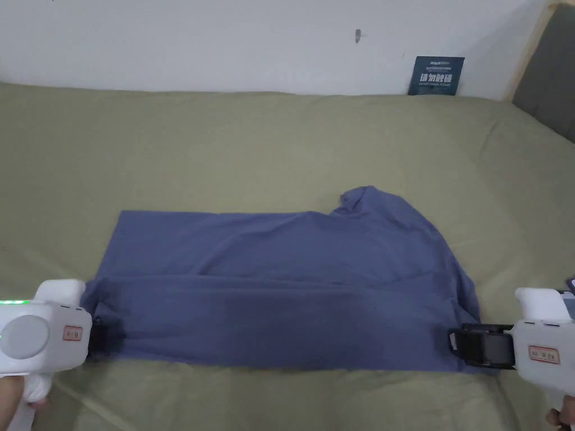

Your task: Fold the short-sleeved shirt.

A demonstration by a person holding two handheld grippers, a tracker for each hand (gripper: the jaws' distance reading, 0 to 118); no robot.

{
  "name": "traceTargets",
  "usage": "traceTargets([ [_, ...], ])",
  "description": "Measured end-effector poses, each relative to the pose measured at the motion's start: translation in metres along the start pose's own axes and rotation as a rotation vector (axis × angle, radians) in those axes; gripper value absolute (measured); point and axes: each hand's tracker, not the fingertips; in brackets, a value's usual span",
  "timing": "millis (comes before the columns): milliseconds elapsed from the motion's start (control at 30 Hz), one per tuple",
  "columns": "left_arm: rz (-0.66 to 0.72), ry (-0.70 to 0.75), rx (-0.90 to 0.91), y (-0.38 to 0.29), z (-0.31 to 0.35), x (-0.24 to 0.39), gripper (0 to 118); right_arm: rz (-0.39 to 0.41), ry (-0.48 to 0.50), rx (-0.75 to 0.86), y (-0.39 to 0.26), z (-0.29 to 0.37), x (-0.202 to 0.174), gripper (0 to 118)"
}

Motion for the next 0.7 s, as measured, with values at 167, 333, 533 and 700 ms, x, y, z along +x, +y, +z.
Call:
traceTargets([
  [167,0.036,-0.016,0.002,-0.001,0.000,-0.005,9,0.007,-0.046,-0.066,0.001,-0.030,0.003,106],
  [333,0.002,-0.003,0.023,-0.002,0.008,-0.004,8,-0.061,-0.004,-0.043,-0.001,-0.022,0.004,3],
  [533,0.030,-0.028,0.047,-0.007,0.037,-0.016,8,-0.045,0.009,0.011,0.000,0.015,-0.003,3],
  [700,-0.001,-0.018,0.051,-0.039,0.065,-0.018,8,-0.020,0.031,0.014,-0.026,0.048,-0.005,3],
])
